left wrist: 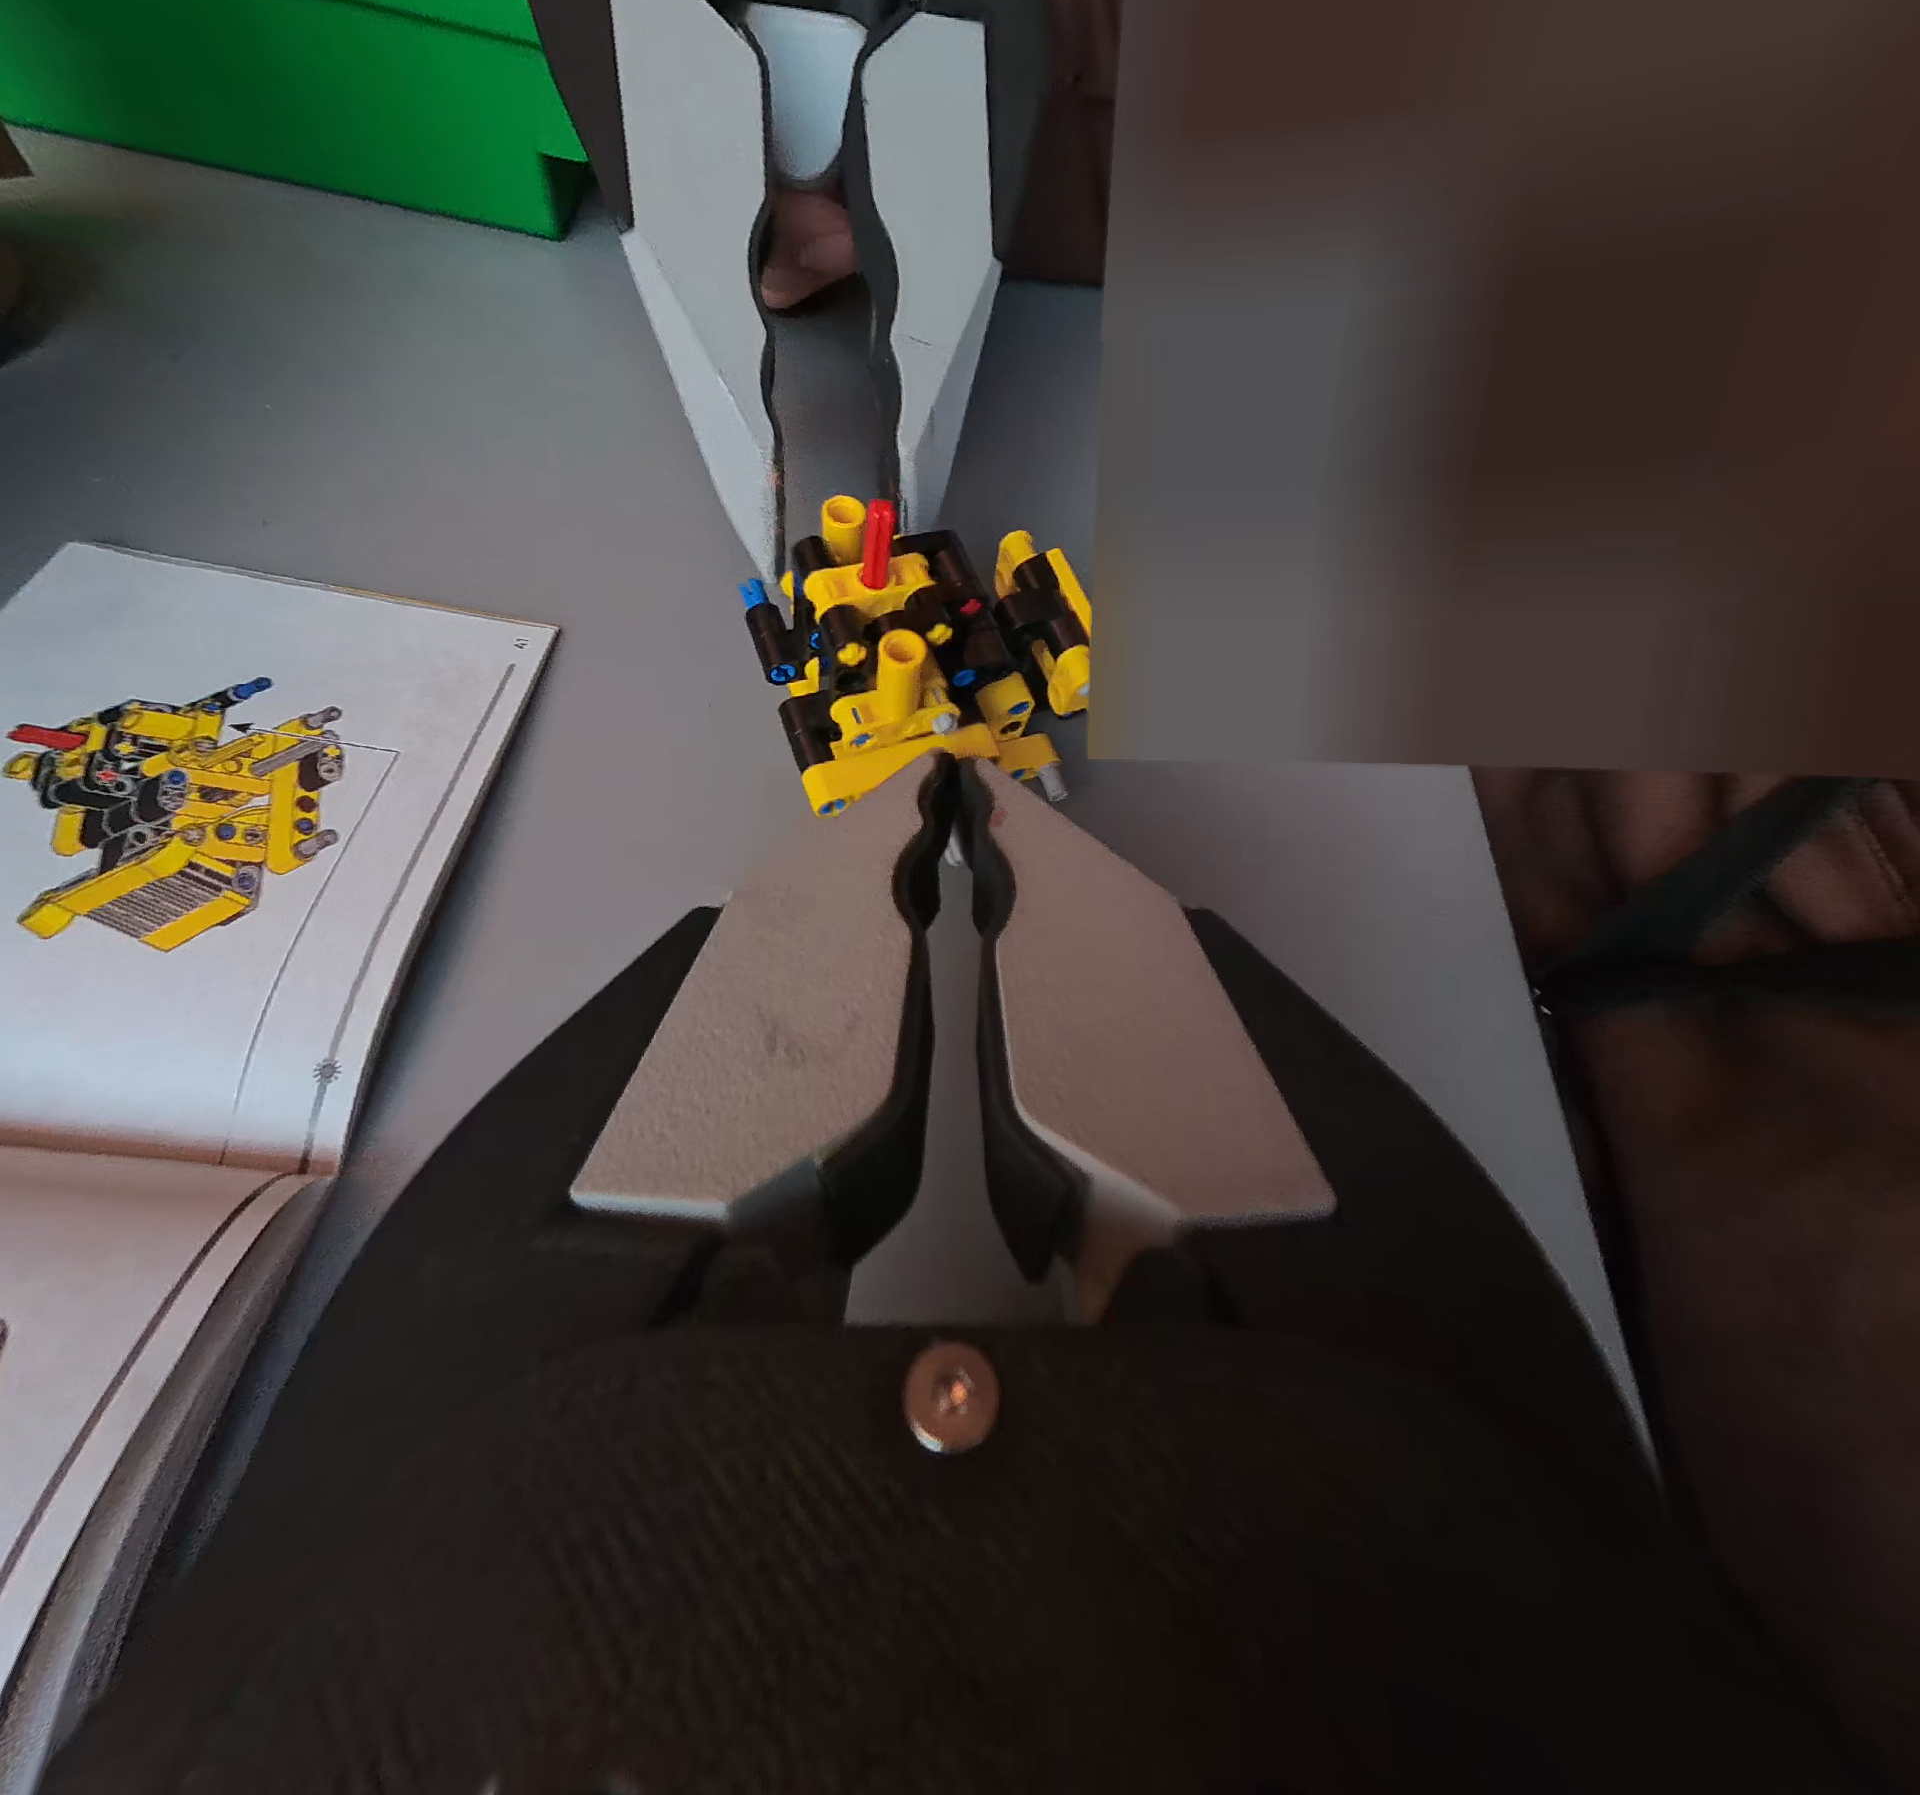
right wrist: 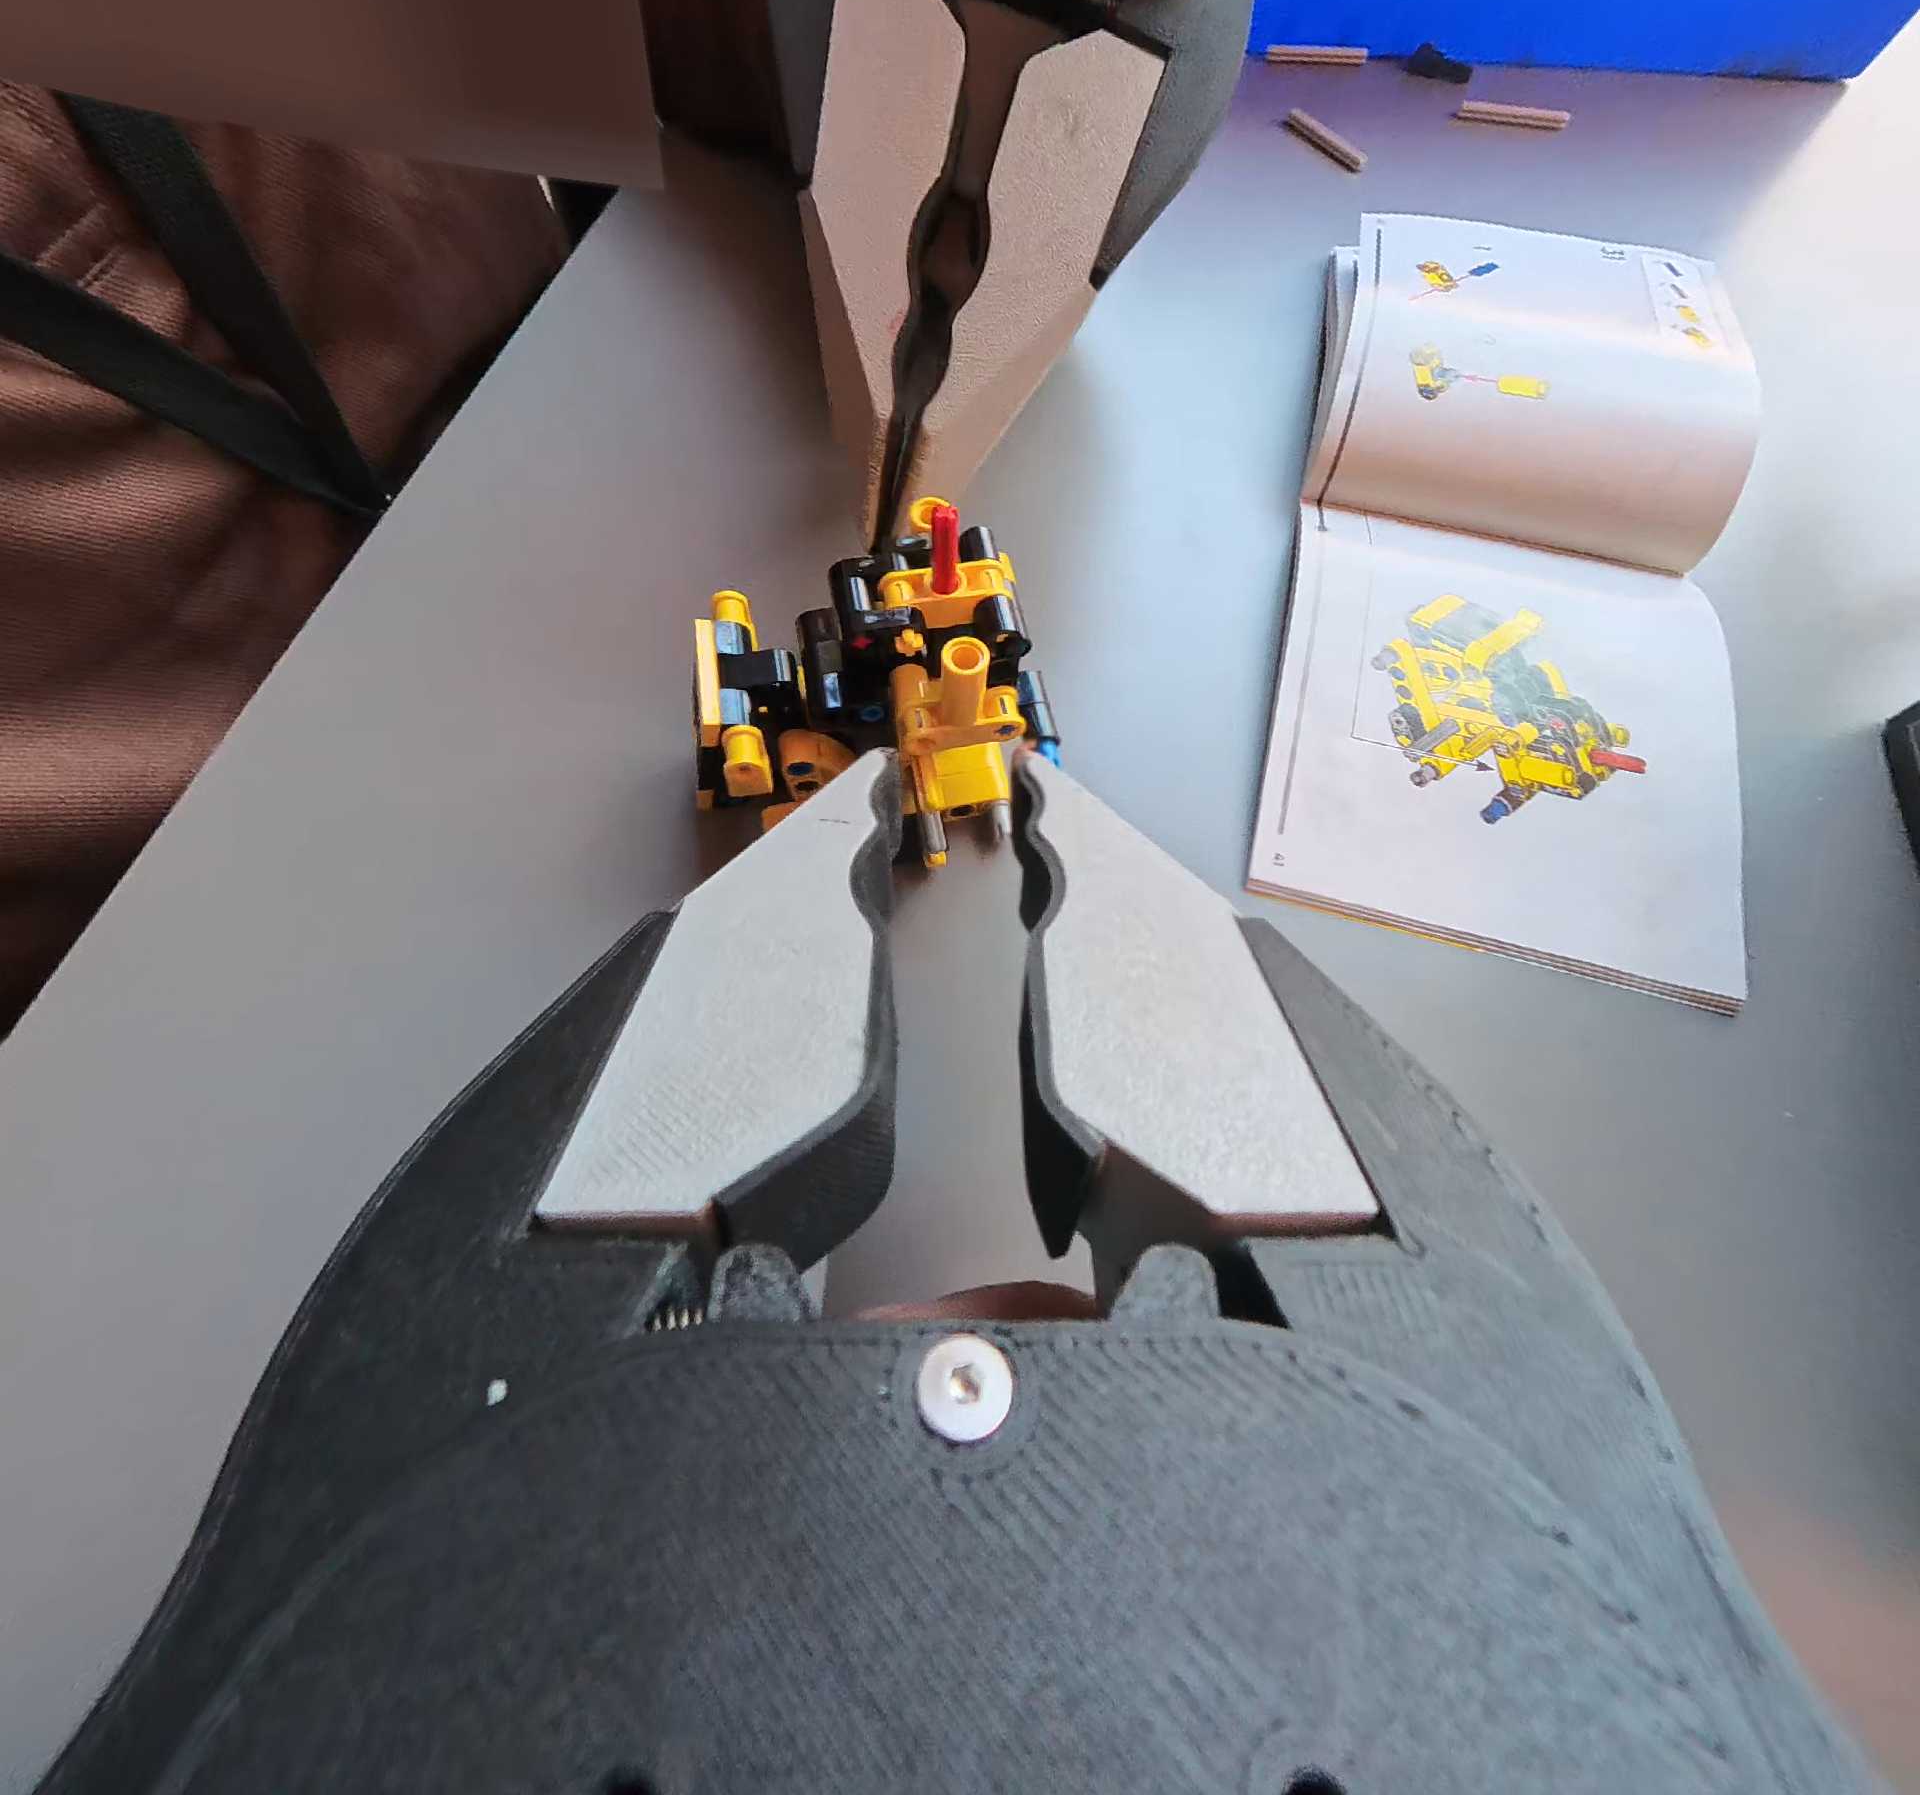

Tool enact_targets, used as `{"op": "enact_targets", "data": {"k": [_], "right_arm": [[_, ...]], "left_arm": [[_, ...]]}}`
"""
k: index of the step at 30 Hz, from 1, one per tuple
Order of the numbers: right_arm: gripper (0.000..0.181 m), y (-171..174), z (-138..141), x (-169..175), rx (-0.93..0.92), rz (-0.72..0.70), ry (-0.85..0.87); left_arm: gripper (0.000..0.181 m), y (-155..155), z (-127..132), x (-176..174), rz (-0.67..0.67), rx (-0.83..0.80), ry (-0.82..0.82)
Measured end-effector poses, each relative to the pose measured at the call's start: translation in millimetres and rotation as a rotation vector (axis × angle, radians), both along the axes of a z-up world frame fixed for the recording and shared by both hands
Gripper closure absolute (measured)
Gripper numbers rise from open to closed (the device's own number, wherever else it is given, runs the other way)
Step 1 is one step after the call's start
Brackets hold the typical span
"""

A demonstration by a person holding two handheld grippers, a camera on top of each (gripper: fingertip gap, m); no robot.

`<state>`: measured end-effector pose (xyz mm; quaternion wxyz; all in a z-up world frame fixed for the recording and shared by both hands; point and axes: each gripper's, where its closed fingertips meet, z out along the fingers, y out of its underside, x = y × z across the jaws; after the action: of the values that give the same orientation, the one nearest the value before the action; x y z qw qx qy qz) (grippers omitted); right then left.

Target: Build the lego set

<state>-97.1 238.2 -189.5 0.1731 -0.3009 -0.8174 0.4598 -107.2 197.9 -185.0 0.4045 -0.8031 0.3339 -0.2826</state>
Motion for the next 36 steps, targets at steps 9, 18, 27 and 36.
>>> {"op": "enact_targets", "data": {"k": [9, 18, 27, 36], "right_arm": [[0.181, -7, -1, 9, -0.007, 0.041, -0.027], [0.166, -1, -5, 4, 0.043, 0.002, 0.002], [0.174, -9, -7, 10, 0.05, 0.027, -0.036], [0.154, 1, 0, -1, 0.045, -0.053, 0.01]], "left_arm": [[0.181, 5, 1, 2, 0.031, -0.009, -0.016], [0.181, 3, 0, 5, 0.03, -0.012, -0.016], [0.181, 15, -1, -7, 0.102, 0.023, 0.022], [0.179, 6, 7, -3, 0.036, -0.019, -0.079]]}}
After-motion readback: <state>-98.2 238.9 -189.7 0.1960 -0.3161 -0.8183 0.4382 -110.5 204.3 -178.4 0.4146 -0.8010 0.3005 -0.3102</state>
